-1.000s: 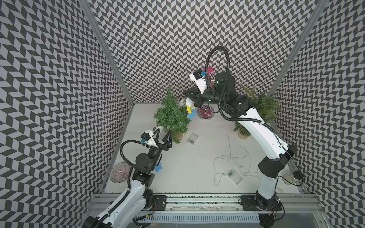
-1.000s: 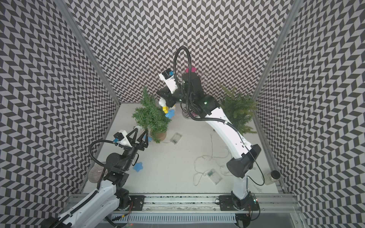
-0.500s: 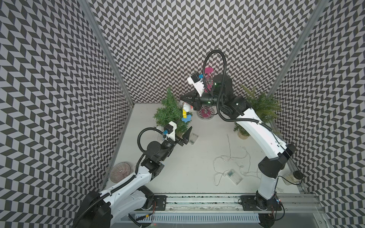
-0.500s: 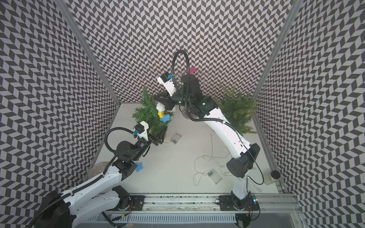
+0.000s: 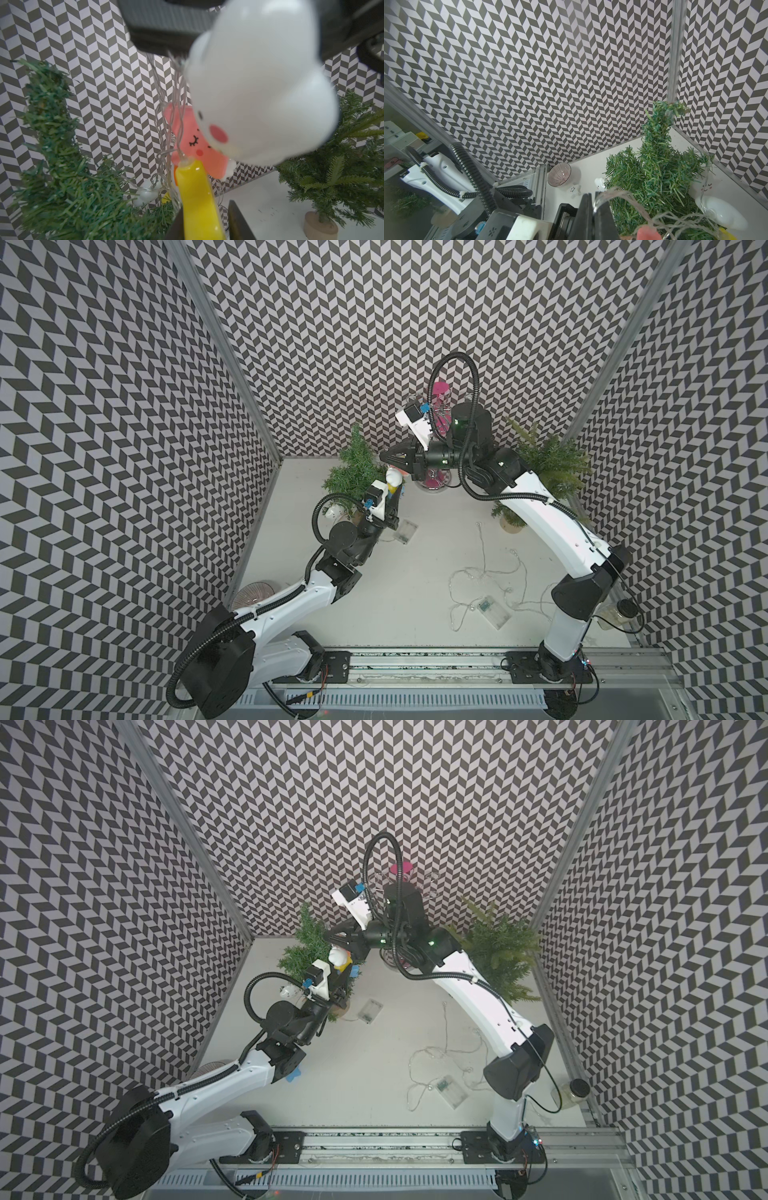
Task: Wrap string light around the christmas tree
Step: Wrap the light string around the Christmas tree.
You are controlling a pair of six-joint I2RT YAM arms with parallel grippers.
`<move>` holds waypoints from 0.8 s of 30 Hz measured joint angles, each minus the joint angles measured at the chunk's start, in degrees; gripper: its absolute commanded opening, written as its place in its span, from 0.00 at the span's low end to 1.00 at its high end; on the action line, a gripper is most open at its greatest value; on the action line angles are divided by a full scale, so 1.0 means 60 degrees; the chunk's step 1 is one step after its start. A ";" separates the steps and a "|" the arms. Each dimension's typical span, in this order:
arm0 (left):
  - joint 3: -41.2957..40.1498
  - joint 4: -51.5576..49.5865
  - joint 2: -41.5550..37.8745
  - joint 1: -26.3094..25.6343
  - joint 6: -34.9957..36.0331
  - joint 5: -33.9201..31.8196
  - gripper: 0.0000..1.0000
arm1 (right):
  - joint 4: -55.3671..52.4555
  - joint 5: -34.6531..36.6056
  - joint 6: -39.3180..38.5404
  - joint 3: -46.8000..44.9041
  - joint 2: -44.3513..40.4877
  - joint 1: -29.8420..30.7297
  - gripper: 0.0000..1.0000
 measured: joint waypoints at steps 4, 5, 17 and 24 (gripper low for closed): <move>0.0000 -0.0069 -0.0514 0.0004 -0.0069 0.0233 0.15 | 0.0321 -0.0102 0.0087 -0.0113 -0.0171 -0.0168 0.00; -0.0025 -0.0168 -0.0743 0.0000 -0.0117 0.0291 0.15 | 0.0441 -0.0124 0.0124 -0.0171 -0.0229 -0.0219 0.00; -0.0430 -0.2113 -0.3898 0.0000 -0.0936 0.0226 0.05 | 0.0940 -0.0976 0.0444 -0.0321 -0.0299 0.0033 0.00; -0.0517 -0.2947 -0.4142 0.0270 -0.1177 -0.0273 0.06 | 0.1060 -0.0532 0.0452 -0.0627 -0.0153 0.0142 0.00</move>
